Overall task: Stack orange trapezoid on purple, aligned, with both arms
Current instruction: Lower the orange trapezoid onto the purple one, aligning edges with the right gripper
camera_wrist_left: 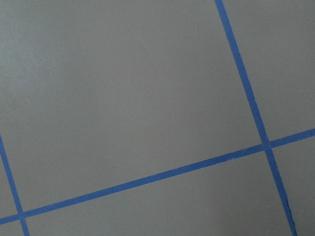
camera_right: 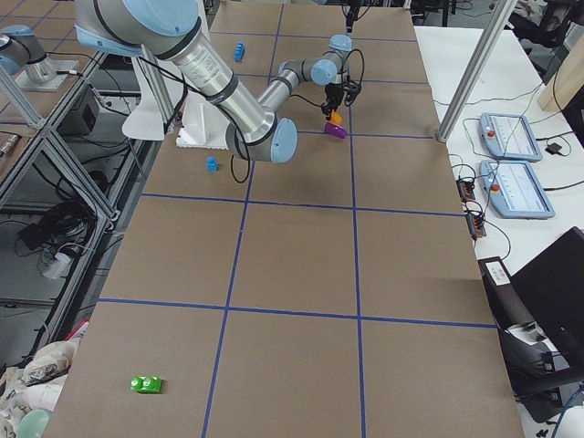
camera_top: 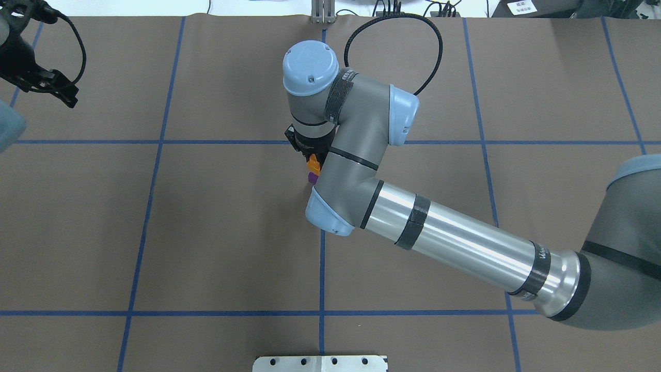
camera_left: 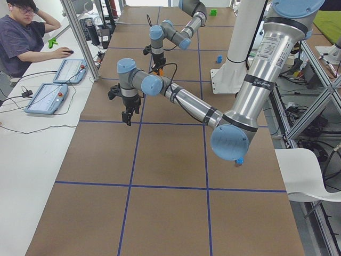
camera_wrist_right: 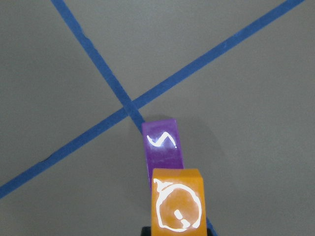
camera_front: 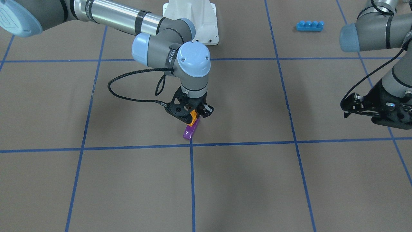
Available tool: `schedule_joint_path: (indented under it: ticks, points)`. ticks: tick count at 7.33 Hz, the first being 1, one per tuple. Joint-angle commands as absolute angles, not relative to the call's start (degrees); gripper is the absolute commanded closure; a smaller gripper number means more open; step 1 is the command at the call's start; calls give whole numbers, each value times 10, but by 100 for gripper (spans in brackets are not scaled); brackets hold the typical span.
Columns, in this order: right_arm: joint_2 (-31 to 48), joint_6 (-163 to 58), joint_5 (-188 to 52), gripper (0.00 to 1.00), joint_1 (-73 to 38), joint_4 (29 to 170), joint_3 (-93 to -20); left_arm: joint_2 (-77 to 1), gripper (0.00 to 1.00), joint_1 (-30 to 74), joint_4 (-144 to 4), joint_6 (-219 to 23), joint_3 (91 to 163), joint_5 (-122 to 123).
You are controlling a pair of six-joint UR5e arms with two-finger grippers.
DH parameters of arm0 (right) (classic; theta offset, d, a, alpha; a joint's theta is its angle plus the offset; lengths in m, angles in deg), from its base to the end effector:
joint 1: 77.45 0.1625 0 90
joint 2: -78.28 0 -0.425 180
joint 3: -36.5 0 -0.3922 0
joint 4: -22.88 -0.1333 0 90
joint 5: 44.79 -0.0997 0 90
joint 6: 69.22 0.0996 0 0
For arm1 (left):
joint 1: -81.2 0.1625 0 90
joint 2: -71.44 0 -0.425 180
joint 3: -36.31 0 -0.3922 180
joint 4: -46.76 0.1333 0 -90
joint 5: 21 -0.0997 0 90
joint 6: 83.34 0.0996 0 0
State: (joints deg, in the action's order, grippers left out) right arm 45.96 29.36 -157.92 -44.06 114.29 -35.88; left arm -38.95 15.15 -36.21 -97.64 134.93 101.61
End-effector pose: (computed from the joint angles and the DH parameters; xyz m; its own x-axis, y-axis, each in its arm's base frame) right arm -0.6115 -0.5158 0.1466 0.5998 0.5597 0.5718 -0.3952 0.8286 -0.3965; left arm 0.1769 -0.5943 0.4112 0.7596 0.3007 -0.5767 -0.1948 0.9512 0.2392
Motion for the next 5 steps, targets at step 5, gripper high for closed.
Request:
schedule_joint_path:
  ticks: [5]
  points:
    - [460,291,-1567,100,-441,1132,-342,-390,0,152,-362,-981,1349,1015]
